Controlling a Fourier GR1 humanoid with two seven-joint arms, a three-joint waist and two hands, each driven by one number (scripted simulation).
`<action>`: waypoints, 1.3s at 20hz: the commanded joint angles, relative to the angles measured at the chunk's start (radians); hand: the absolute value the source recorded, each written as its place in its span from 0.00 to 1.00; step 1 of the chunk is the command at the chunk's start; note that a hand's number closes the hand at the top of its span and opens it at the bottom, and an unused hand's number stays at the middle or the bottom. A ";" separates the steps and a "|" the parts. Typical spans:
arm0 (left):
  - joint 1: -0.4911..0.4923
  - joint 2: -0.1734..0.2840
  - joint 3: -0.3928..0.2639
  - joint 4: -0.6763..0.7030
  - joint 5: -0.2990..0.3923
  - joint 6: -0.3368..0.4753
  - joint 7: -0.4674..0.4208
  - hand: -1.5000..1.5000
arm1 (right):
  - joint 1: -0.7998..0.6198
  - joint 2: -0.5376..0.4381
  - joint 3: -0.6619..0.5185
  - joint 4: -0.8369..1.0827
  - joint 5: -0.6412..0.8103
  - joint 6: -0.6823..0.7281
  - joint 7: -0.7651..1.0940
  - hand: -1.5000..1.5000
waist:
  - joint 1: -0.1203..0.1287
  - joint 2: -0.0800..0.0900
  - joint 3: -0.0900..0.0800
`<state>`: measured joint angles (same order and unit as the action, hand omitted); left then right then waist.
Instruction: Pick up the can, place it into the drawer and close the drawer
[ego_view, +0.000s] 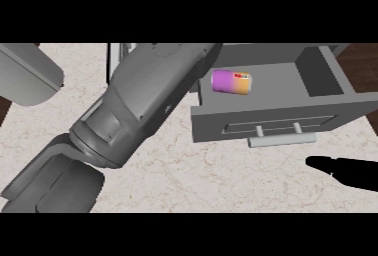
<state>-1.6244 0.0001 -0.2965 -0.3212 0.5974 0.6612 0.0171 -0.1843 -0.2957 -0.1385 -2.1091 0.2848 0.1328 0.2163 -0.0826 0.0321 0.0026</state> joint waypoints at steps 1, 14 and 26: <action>-0.012 0.000 0.004 0.017 0.012 -0.014 -0.016 0.00 | -0.058 -0.034 0.065 0.105 0.163 -0.024 -0.053 0.00 | 0.030 -0.002 -0.001; -0.012 0.014 -0.007 0.045 0.001 -0.056 -0.029 0.00 | -0.238 0.017 0.279 0.582 0.561 -0.205 -0.161 0.00 | 0.078 -0.011 -0.001; 0.049 0.108 0.018 -0.047 -0.023 -0.081 0.015 0.00 | -0.466 0.105 0.215 1.155 0.694 -0.519 -0.310 0.00 | 0.117 -0.023 -0.002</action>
<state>-1.5905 0.0707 -0.2862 -0.3395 0.5825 0.5904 0.0151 -0.5753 -0.2157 0.1070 -1.1224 0.9504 -0.2938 -0.0603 0.0267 0.0109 0.0007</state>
